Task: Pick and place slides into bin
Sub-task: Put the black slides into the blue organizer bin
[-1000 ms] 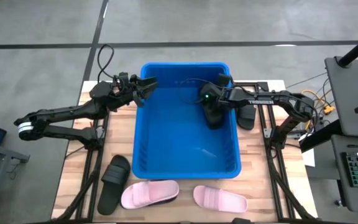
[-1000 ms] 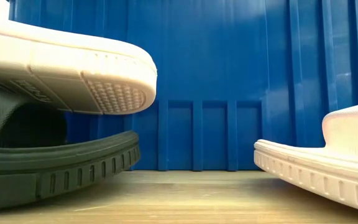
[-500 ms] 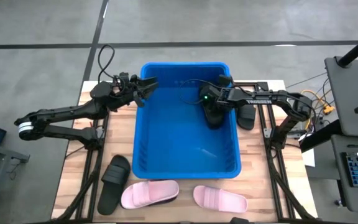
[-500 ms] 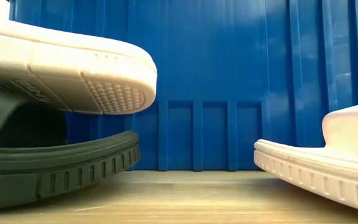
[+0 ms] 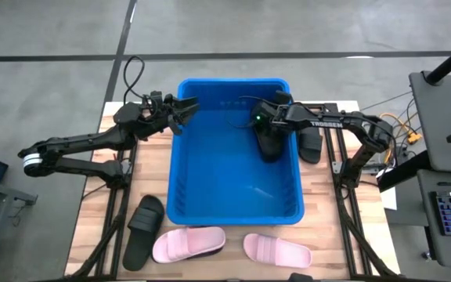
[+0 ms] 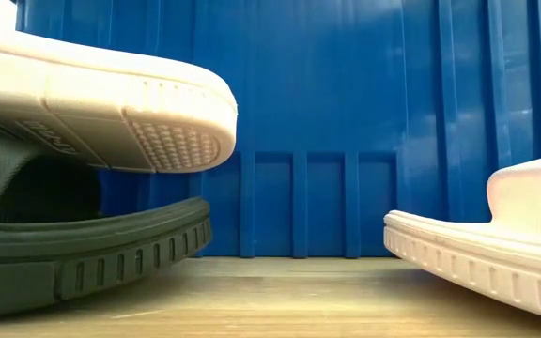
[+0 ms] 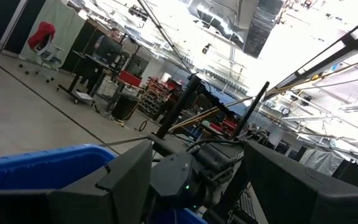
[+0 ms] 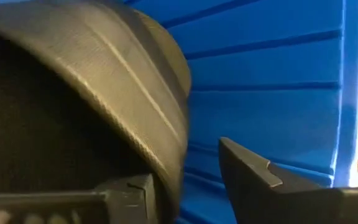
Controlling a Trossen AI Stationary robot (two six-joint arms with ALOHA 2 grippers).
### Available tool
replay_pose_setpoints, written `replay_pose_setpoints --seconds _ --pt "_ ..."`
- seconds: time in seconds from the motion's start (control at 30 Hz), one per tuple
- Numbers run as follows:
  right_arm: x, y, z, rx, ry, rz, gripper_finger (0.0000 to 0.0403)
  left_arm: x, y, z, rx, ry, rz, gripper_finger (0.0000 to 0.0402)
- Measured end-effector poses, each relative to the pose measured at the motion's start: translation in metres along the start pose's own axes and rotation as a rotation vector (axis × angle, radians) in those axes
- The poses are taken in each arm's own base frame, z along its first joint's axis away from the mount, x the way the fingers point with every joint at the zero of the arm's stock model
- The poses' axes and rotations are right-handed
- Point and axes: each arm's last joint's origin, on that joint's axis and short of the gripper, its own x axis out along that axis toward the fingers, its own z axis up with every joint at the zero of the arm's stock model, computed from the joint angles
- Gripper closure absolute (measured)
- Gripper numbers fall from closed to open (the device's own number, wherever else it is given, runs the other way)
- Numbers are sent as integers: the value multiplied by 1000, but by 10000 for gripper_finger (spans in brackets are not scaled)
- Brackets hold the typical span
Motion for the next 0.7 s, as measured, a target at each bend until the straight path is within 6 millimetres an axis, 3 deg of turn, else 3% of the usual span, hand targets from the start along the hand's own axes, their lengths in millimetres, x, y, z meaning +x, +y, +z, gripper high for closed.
replay_pose_setpoints --seconds 0.7 --pt "-24 -16 -1 -23 70 228 248 0 0 0 1 0 0 162"
